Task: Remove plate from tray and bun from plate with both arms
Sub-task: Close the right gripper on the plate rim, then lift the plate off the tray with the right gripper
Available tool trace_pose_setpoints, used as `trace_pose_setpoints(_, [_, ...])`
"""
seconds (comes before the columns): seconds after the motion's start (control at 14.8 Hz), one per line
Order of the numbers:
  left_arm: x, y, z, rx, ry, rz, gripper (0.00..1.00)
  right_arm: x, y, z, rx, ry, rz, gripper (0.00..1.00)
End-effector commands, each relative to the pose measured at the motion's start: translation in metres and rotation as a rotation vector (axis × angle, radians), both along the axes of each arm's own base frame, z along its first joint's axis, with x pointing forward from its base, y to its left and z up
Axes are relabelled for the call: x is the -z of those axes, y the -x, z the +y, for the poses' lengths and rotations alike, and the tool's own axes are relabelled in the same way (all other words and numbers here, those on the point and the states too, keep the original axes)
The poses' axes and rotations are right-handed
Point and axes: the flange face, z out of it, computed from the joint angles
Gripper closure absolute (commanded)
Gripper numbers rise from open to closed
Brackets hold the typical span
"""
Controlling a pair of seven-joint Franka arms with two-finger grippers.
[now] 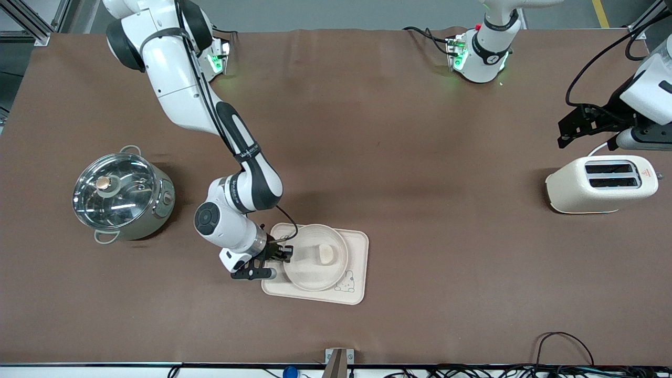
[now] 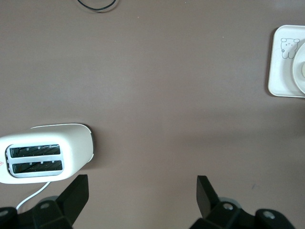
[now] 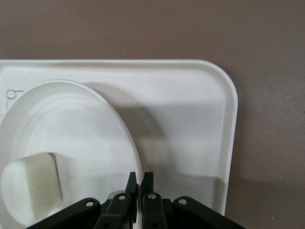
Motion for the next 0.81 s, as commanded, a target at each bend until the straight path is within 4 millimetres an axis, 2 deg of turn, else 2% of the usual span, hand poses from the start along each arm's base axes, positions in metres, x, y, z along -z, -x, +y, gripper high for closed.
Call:
trace_pose_setpoints(0.0, [-0.004,0.000,-0.001,0.007,0.013,0.005,0.00,-0.016,-0.004,-0.011,-0.022,-0.041,0.047,1.00])
trace_pose_setpoints(0.13, [-0.004,0.000,0.000,0.006,0.013,0.005,0.00,-0.051,0.004,-0.013,-0.089,-0.099,0.097,1.00])
trace_pose_setpoints(0.27, [-0.004,0.000,-0.001,0.007,0.013,0.007,0.00,-0.078,0.032,-0.014,-0.114,-0.106,0.123,1.00])
trace_pose_setpoints(0.4, [-0.004,0.002,-0.001,0.007,0.012,0.017,0.00,-0.094,0.057,-0.023,-0.127,-0.099,0.134,1.00])
trace_pose_setpoints(0.54, [-0.002,0.002,-0.001,0.006,0.011,0.026,0.00,-0.095,0.091,-0.036,-0.150,-0.076,0.124,1.00])
trace_pose_setpoints(0.74, [0.009,0.016,-0.009,0.017,0.002,0.142,0.00,-0.080,0.167,-0.028,-0.163,-0.031,0.089,1.00])
